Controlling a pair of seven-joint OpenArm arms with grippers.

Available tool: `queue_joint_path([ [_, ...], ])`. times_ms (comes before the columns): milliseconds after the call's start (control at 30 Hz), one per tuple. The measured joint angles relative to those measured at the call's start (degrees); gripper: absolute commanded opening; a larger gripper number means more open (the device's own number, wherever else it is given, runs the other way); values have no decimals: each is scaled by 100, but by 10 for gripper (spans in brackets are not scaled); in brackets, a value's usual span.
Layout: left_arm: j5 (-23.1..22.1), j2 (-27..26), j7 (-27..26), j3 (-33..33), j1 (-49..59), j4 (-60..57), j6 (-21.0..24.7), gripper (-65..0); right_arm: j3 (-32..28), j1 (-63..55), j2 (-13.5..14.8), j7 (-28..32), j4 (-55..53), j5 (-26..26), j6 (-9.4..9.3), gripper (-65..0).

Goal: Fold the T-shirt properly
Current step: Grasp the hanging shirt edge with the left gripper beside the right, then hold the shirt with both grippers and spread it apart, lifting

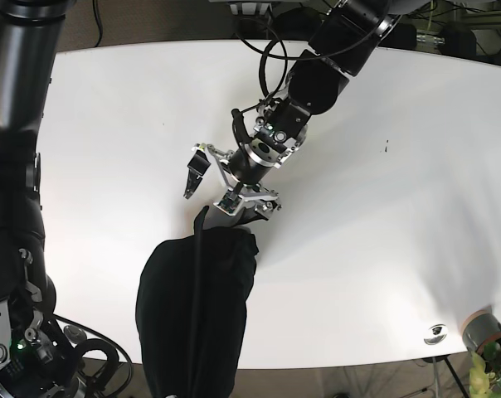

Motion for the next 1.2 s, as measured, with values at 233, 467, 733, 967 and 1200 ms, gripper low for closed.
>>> queue_joint_path([
  [233,4,356,-175,-24,-468,-868,83,-71,0,15,0,7,-2,-15,2,-628],
  [467,-4,745,-811,9,-892,-1978,-13,-71,0,31,0,4,-7,-31,-2,-628],
  [733,-39,647,-793,190,-1436,-2885,101,-301,0,39,0,22,-138,-24,-2,-628],
  [967,-59,730,-822,256,-1510,-2929,20,-650,0,44,13,26,-157,-22,0,-628],
  [1200,-57,673,-778,162,-1427,-2559,44,-650,0,33,17,26,-160,-24,0,-628],
])
